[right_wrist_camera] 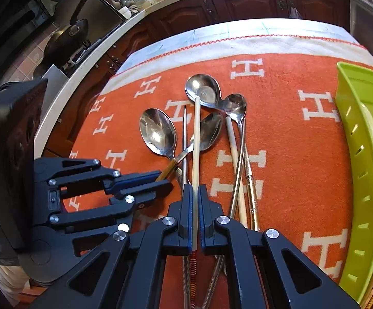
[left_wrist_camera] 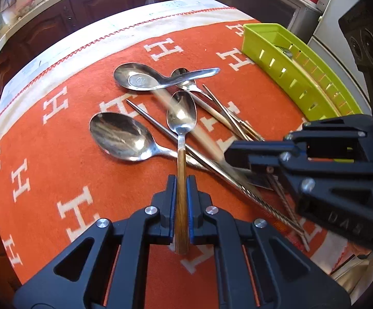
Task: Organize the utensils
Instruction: 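Hold the steel spoon in the left tool while the right tool grasps a wooden chopstick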
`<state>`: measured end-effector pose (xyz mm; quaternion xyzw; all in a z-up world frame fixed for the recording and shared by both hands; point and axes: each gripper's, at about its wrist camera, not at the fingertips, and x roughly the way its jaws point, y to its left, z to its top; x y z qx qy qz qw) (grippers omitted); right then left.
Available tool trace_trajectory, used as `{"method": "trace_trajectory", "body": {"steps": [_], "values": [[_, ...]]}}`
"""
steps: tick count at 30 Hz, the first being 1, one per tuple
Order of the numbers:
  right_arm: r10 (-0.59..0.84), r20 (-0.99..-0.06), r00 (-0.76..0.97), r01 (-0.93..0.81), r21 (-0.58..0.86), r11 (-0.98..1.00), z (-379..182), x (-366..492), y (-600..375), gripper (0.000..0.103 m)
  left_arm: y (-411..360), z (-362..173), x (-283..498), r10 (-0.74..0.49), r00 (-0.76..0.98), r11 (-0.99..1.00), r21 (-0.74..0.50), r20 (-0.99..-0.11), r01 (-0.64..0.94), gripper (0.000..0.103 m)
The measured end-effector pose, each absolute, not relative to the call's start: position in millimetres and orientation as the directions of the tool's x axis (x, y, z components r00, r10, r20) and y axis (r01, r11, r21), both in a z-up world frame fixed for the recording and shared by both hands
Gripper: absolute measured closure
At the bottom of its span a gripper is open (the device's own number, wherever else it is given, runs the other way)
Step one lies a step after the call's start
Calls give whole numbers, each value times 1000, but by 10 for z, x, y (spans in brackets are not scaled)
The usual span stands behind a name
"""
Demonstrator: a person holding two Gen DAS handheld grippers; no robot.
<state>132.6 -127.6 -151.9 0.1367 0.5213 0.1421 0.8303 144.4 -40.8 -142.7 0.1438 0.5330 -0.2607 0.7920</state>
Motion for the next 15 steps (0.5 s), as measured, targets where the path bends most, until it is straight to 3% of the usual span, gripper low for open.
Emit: {"method": "trace_trajectory", "body": {"steps": [10, 15], "values": [[411, -806, 426, -97, 411, 906, -1363, 1193, -1383, 103, -261, -1219, 1129, -283, 338, 862, -84, -897, 500, 98], [387, -823, 415, -99, 383, 919, -1444, 1251, -1344, 93, -197, -1151, 1049, -304, 364, 878, -110, -880, 466, 98]]}}
